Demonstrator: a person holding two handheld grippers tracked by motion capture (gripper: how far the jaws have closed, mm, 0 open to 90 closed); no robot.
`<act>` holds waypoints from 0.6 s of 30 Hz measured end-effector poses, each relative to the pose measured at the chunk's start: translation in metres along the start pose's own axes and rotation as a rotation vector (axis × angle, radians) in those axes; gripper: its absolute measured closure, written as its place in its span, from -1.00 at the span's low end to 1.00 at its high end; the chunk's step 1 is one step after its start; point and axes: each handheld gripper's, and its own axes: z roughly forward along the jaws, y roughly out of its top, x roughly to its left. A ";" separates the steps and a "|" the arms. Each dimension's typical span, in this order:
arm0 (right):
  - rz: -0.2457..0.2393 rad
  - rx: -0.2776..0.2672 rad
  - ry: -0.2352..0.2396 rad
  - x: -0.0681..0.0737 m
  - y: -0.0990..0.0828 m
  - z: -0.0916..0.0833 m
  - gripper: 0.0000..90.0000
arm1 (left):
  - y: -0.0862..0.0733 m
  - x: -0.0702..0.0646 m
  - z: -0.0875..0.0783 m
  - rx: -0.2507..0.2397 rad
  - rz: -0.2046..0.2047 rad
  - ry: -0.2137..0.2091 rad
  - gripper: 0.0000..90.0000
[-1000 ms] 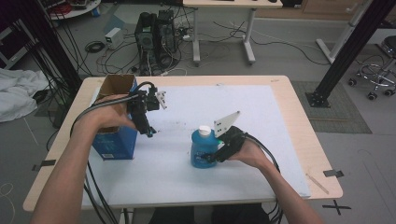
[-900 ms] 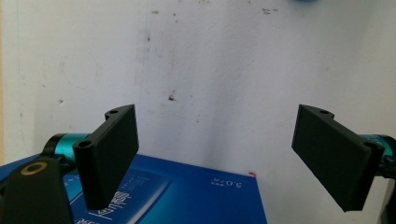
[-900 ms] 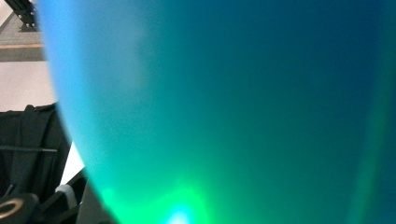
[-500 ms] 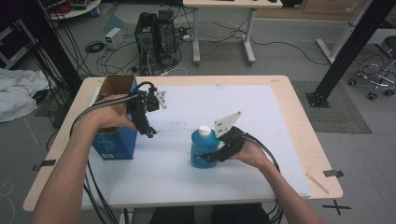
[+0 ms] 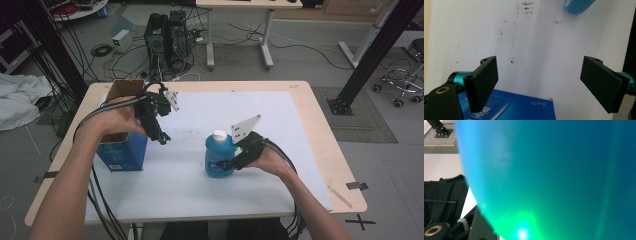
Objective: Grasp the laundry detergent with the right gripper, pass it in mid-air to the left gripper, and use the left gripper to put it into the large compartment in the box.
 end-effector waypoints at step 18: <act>0.005 -0.023 0.002 -0.024 0.011 -0.013 -0.02 | 0.055 -0.023 -0.020 -0.087 0.080 -0.088 -0.67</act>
